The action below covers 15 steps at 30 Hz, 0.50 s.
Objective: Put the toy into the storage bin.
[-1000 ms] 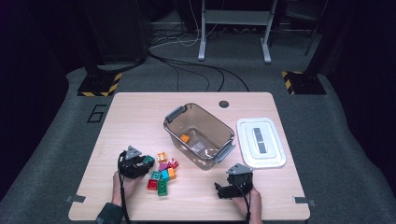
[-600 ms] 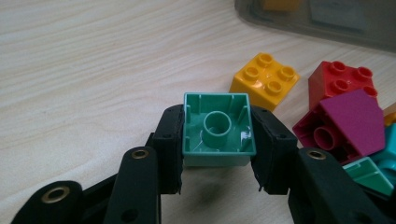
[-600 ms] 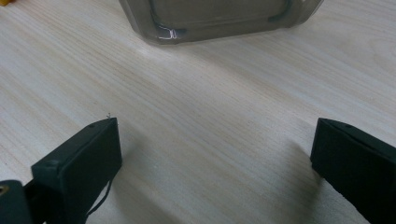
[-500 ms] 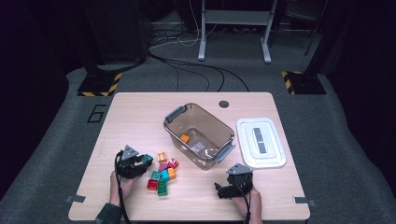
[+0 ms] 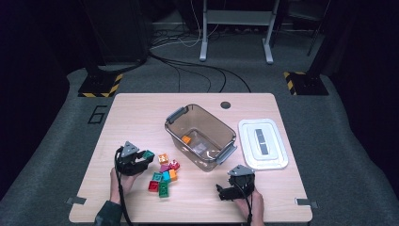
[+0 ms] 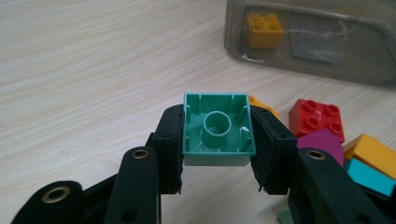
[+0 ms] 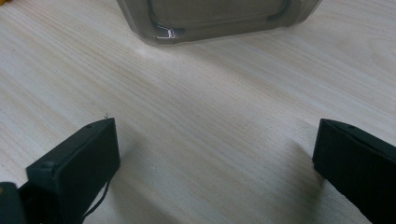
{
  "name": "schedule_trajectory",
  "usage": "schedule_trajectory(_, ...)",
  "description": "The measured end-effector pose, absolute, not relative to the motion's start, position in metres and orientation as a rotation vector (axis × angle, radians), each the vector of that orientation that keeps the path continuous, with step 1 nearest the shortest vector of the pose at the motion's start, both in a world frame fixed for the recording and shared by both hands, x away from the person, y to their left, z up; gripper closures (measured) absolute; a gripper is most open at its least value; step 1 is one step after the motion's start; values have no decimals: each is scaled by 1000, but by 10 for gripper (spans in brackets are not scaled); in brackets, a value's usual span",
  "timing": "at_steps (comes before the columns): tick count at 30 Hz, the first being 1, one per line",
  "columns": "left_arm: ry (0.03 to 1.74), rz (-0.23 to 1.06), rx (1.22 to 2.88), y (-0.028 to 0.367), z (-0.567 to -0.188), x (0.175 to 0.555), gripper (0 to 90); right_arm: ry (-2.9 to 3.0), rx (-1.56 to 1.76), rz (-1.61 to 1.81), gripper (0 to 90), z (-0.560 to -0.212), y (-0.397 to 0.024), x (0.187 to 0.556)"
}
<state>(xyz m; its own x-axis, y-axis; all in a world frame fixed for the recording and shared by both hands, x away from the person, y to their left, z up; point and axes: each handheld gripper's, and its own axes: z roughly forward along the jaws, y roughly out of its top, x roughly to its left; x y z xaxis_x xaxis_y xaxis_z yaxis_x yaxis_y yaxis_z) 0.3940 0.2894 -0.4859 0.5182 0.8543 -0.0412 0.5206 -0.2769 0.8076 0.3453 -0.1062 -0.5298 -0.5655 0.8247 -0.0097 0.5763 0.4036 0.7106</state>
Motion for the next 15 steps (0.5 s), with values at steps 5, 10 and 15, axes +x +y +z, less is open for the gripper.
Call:
schedule_trajectory(5, 1100, 530, 1960, 286, -480, 396, 584, 2303, 1220, 963, 0, -530, -105, 346)
schedule_trajectory(10, 1084, 542, 1960, 284, -473, 397, 584, 2303, 1227, 964, 0, -530, -105, 345)
schedule_trajectory(15, 1074, 551, 1964, 282, -466, 399, 584, 2291, 1239, 958, 0, -530, -104, 345)
